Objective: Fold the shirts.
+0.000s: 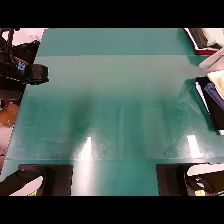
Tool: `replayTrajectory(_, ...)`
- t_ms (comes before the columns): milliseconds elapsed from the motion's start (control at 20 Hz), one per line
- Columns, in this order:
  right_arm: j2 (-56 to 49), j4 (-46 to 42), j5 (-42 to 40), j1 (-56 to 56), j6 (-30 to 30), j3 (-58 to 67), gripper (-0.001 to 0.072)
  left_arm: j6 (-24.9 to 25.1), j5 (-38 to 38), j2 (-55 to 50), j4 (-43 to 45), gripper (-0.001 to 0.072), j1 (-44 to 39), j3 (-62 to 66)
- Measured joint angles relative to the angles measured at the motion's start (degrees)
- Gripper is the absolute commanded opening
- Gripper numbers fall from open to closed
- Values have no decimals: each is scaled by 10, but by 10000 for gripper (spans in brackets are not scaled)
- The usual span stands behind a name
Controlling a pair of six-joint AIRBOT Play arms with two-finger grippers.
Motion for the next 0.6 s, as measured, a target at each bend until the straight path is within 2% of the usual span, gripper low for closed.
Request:
replayTrajectory(400, 93, -2, 33, -76, 4, -73, 16, 0, 0, 0, 0, 23, 0, 0)
replayTrajectory(600, 142, -73, 58, -116, 55, -143, 16, 0, 0, 0, 0, 23, 0, 0)
